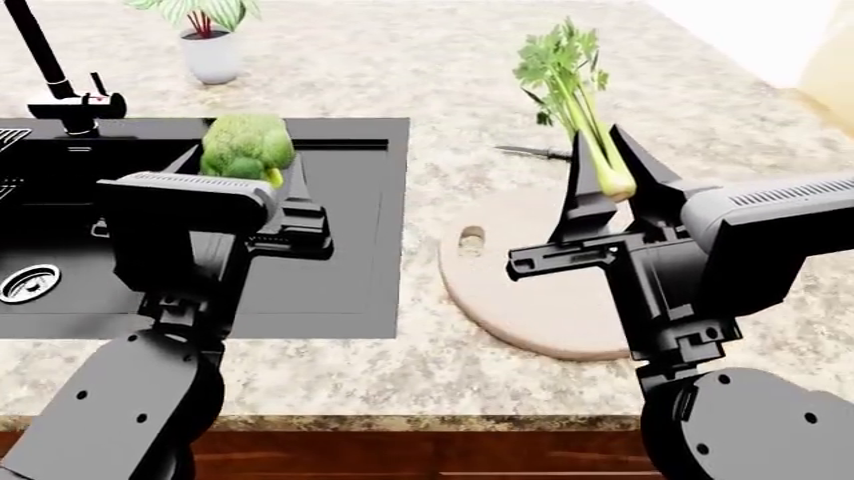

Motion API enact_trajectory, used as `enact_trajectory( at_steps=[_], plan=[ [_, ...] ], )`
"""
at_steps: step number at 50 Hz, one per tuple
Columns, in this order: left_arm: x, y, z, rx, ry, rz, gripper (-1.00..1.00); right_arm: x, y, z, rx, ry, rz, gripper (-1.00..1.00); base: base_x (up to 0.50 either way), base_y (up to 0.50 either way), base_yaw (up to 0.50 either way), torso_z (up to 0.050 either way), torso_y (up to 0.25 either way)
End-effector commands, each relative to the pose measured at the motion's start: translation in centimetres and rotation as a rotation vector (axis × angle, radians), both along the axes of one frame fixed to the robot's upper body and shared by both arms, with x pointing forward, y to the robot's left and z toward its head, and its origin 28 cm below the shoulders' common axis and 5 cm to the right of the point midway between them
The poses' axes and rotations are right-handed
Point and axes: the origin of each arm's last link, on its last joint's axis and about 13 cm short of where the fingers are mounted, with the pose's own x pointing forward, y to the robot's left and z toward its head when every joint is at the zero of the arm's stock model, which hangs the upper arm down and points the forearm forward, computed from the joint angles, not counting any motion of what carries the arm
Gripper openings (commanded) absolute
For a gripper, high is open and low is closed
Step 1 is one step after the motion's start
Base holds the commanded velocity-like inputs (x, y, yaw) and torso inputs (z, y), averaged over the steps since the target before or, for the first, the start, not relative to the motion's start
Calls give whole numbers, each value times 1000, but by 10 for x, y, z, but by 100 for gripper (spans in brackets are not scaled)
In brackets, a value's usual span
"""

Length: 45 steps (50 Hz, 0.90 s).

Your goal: Pick the vegetables from the sink and place them on the cutting board.

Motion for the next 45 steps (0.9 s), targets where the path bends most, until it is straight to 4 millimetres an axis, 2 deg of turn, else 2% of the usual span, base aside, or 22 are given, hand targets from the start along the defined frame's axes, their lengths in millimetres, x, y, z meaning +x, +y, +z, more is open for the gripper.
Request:
enact_trajectory(
  at_steps=[1, 15, 25, 30, 37, 45],
  plan=[
    [-4, 0, 0, -32, -2, -6, -100, -4, 2, 5, -12, -28, -4, -100, 0, -500, 0, 10, 0],
    [-15, -1, 3, -21, -26, -10, -100, -12, 0, 9, -1, -39, -10, -100, 31, -500, 0, 0, 1],
    [-18, 1, 6, -26, -39, -3, -100, -14, 2, 8, -9, -46, -3, -100, 222, -497, 0, 0, 1],
    [-19, 2, 7, -26, -43, -5, -100, -11, 6, 6, -39, -23, 12, -100, 80, -82, 0, 0, 2],
    [-18, 3, 8, -28, -35, -14, -100, 1, 12, 4, -26, 76, 82, -100, 0, 0, 0, 1, 0],
    [-15, 2, 7, -23, -27, -17, -100, 38, 18, 10, -11, 327, 248, -100, 0, 0, 0, 0, 1]
  ],
)
